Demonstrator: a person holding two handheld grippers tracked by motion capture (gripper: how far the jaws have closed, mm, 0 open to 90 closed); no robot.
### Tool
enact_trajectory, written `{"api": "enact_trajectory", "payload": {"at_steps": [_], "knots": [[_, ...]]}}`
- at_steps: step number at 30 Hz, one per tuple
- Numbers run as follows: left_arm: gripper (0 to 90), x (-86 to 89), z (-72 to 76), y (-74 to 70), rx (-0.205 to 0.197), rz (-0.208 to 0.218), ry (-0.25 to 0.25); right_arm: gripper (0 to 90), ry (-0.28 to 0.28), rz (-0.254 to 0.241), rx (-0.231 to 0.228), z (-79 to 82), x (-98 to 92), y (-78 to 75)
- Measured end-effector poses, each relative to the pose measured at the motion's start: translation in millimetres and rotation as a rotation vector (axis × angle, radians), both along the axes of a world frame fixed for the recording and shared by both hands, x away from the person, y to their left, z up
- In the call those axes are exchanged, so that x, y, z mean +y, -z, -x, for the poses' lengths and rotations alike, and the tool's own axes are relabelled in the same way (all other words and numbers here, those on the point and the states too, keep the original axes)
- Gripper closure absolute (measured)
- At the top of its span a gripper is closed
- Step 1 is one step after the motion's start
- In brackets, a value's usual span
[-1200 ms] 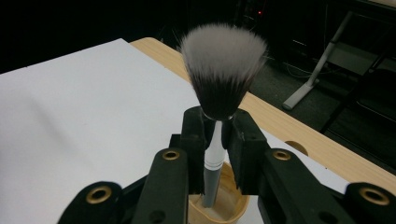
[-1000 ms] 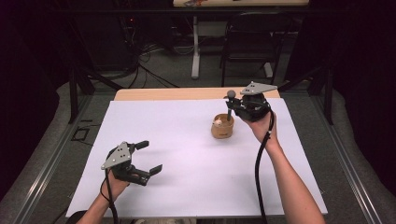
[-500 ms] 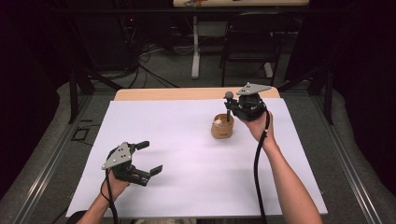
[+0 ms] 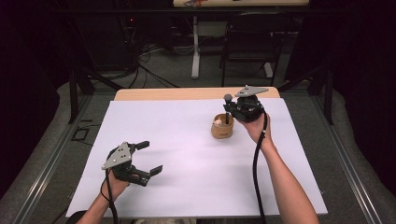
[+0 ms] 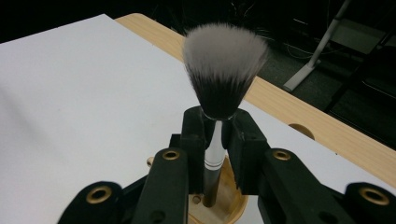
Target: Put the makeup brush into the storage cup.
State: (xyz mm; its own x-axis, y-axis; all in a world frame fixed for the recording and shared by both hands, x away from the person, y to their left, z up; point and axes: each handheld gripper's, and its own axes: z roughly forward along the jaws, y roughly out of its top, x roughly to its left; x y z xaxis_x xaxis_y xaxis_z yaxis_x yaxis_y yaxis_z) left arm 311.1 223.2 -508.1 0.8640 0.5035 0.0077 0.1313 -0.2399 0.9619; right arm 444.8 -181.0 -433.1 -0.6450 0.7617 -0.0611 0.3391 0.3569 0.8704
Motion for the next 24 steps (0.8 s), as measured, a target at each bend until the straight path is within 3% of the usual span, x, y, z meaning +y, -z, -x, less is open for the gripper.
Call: {"api": "enact_trajectory", "payload": {"at_steps": [13, 24], "knots": [[0.2, -0.3, 0.1, -0.1, -0.001, 0.000, 0.006, 77.2, 0.002, 0.009, 0.017, -3.9, 1.6, 4.6], [0.2, 0.0, 0.0, 0.0, 0.000, -0.002, 0.002, 77.2, 0.009, 0.062, 0.041, -9.2, 6.8, 11.1]]}}
